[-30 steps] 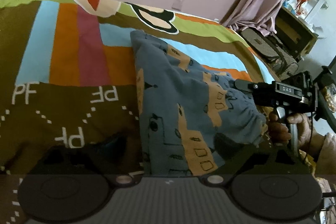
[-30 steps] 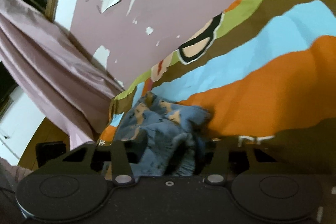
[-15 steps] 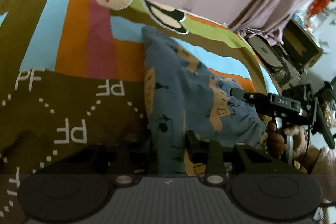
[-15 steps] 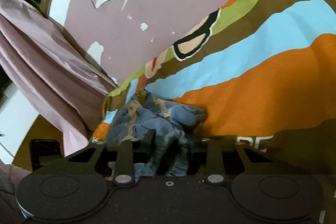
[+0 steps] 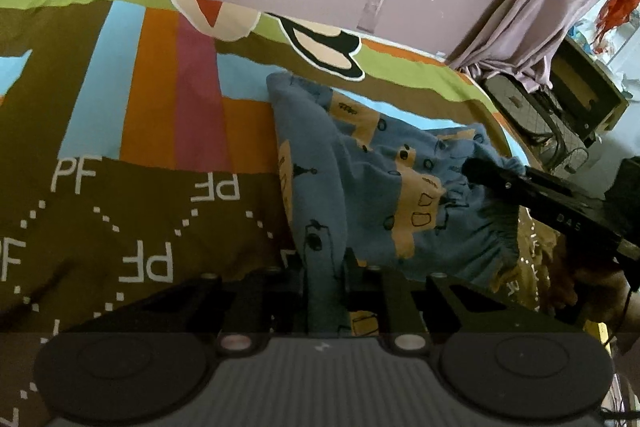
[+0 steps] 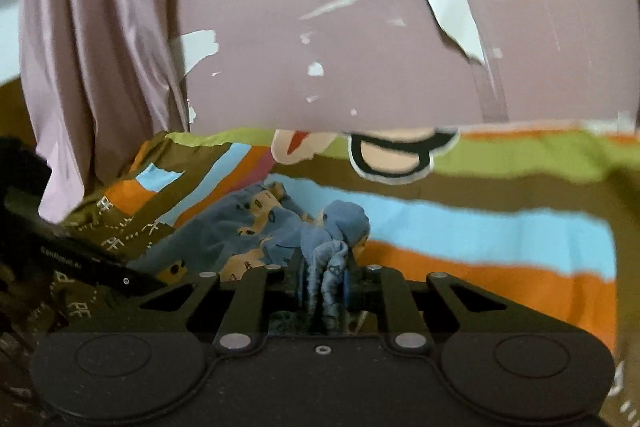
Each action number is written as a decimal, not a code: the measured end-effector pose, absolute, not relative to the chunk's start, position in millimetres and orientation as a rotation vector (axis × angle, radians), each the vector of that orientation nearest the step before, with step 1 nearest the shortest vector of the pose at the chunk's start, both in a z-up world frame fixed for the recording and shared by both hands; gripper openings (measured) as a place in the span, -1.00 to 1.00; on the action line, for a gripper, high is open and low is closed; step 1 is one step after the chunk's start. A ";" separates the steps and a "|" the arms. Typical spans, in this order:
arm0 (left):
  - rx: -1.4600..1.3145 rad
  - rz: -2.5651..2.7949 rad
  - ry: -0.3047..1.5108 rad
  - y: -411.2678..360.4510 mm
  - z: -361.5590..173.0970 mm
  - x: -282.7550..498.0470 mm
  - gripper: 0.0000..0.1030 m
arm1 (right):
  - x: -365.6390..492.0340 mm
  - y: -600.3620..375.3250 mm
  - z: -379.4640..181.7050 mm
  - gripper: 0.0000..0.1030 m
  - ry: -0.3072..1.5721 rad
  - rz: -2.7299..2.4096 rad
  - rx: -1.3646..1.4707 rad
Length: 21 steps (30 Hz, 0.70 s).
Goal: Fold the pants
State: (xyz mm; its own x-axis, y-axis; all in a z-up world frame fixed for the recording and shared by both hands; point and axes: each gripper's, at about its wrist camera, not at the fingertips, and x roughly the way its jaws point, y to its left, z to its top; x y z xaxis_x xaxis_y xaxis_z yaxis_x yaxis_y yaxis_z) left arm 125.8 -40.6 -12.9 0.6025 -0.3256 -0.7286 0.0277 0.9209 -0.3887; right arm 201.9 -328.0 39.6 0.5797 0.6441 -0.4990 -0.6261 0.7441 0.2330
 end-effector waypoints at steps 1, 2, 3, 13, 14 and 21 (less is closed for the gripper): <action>-0.359 -0.209 0.902 -40.1 -10.8 125.9 -0.65 | 201.9 -326.2 43.5 -0.67 0.585 0.747 0.026; -0.360 -0.209 0.898 -39.1 -8.8 126.3 -0.65 | 202.4 -324.4 47.5 -0.67 0.575 0.750 0.020; -0.360 -0.207 0.888 -38.2 -5.9 126.8 -0.65 | 204.2 -320.9 51.7 -0.67 0.562 0.753 0.009; -0.270 -0.132 0.716 -19.8 24.9 162.1 -0.66 | 269.3 -283.8 79.6 -0.67 0.482 0.820 -0.099; -0.271 -0.118 0.701 -16.5 27.2 167.8 -0.66 | 284.5 -277.0 80.7 -0.67 0.492 0.830 -0.106; -0.232 -0.042 0.696 4.5 9.7 216.5 -0.65 | 356.2 -226.3 59.5 -0.67 0.592 0.821 -0.212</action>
